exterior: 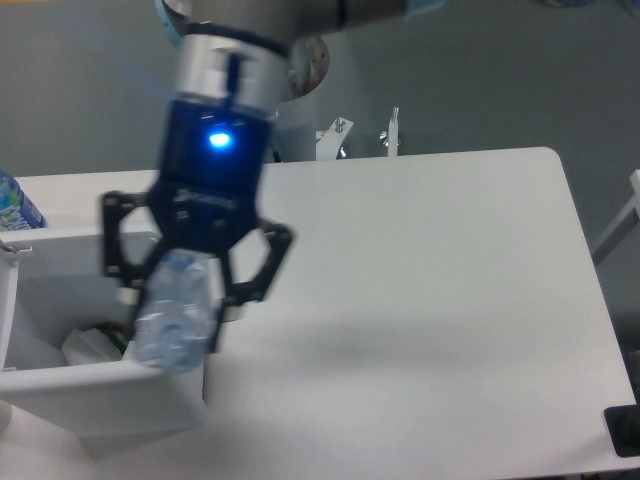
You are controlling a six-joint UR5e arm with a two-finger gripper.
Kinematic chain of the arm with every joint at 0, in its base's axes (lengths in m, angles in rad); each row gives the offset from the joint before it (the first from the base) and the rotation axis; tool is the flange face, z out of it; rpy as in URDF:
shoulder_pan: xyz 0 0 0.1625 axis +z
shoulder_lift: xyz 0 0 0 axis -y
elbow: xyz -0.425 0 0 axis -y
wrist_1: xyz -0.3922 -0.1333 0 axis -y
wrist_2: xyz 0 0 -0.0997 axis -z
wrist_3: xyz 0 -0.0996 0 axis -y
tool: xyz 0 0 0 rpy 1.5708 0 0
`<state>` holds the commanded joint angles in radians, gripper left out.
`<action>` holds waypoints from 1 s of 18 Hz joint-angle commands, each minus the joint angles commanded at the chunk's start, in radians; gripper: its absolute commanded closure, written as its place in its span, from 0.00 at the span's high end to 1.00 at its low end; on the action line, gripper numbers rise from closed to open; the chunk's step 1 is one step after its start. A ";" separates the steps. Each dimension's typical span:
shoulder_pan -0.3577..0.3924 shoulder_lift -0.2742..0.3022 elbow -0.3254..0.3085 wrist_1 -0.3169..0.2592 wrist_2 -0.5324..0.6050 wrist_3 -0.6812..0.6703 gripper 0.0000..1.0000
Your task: Place the trash in the trash can
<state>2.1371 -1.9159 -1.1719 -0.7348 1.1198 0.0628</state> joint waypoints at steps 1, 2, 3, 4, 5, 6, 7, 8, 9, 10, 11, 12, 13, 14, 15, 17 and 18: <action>-0.017 -0.002 -0.002 0.002 0.000 0.006 0.59; -0.029 -0.003 -0.015 0.002 0.000 0.015 0.59; -0.039 -0.005 -0.034 0.005 0.000 0.028 0.60; -0.042 -0.005 -0.047 0.006 0.000 0.038 0.60; -0.043 -0.005 -0.054 0.006 0.000 0.041 0.66; -0.045 -0.008 -0.052 0.006 0.000 0.046 0.80; -0.045 -0.011 -0.051 0.006 0.000 0.064 0.98; -0.045 -0.008 -0.051 0.005 0.000 0.075 1.00; -0.045 -0.005 -0.052 0.005 0.002 0.069 1.00; -0.045 0.000 -0.054 0.005 0.002 0.069 1.00; -0.042 0.008 -0.057 0.005 0.002 0.069 1.00; -0.033 0.011 -0.058 0.003 0.008 0.069 1.00; -0.008 0.011 -0.058 0.003 0.012 0.069 1.00; 0.029 0.015 -0.060 0.003 0.014 0.069 1.00; 0.065 0.024 -0.060 0.003 0.014 0.069 1.00; 0.133 0.021 -0.057 0.003 0.024 0.074 1.00; 0.174 0.020 -0.058 0.000 0.035 0.075 1.00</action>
<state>2.3113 -1.8960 -1.2302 -0.7347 1.1550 0.1380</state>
